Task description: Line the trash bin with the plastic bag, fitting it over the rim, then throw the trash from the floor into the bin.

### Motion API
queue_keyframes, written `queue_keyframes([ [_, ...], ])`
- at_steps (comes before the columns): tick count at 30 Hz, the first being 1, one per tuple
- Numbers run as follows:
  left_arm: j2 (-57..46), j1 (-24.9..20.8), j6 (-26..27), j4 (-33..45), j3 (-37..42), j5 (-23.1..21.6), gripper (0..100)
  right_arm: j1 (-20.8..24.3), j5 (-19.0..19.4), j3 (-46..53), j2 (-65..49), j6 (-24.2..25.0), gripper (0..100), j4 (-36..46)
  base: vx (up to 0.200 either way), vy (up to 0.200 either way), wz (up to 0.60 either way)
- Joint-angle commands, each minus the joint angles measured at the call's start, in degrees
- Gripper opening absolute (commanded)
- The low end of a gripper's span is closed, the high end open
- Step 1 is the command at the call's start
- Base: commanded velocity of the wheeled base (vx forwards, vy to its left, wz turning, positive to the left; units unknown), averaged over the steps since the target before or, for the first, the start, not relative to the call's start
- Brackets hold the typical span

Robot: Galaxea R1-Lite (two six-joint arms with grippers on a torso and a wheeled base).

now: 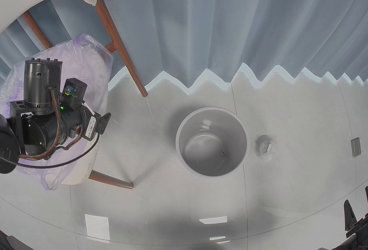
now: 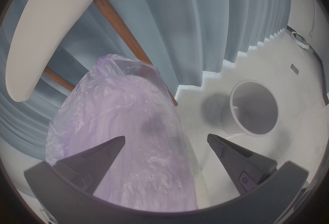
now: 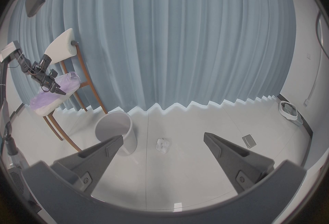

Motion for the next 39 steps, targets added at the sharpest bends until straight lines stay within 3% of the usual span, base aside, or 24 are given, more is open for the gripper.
queue_keyframes([
  [1, 0.12, 1.86, 0.67, -0.12, 0.68, -0.25, 100, 0.02, 0.03, 1.01, -0.96, 0.0, 100, -0.01, 0.0, 0.0, 0.0],
  [3, 0.2, 1.86, 0.59, -0.12, 0.85, -0.25, 100, 0.02, 0.03, 1.01, -0.96, 0.0, 100, -0.01, 0.0, 0.0, 0.0],
  [4, 0.12, 1.77, 0.32, -0.39, 1.12, -0.25, 0, 0.02, 0.03, 1.01, -0.96, 0.0, 100, -0.01, 0.0, 0.0, 0.0],
  [15, -0.76, 4.5, -0.82, -1.53, 2.35, -1.22, 0, 0.02, 0.03, 1.01, -0.96, 0.0, 100, -0.01, 0.0, 0.0, 0.0],
  [18, -3.84, 4.5, -2.84, -1.44, 2.79, -3.5, 0, 0.02, 0.03, 1.01, -0.96, 0.0, 100, -0.01, 0.0, 0.0, 0.0],
  [21, -8.06, 3.79, -5.83, -1.0, 3.22, -8.51, 0, 0.02, 0.03, 1.01, -0.96, 0.0, 100, -0.01, 0.0, 0.0, 0.0],
  [25, -13.07, 2.21, -12.51, -0.65, 4.19, -13.88, 0, 0.02, 0.03, 1.01, -0.96, 0.09, 100, -0.01, 0.0, 0.0, 0.0],
  [33, -18.87, -0.42, -21.91, 1.81, 7.88, -18.71, 0, 0.02, 0.03, 1.01, -0.96, 0.0, 100, -0.01, 0.0, 0.0, 0.0],
  [39, -20.1, 2.3, -21.83, 1.9, 14.12, -19.06, 0, 0.02, 0.03, 1.01, -0.96, 0.09, 100, -0.01, 0.0, 0.0, 0.0],
])
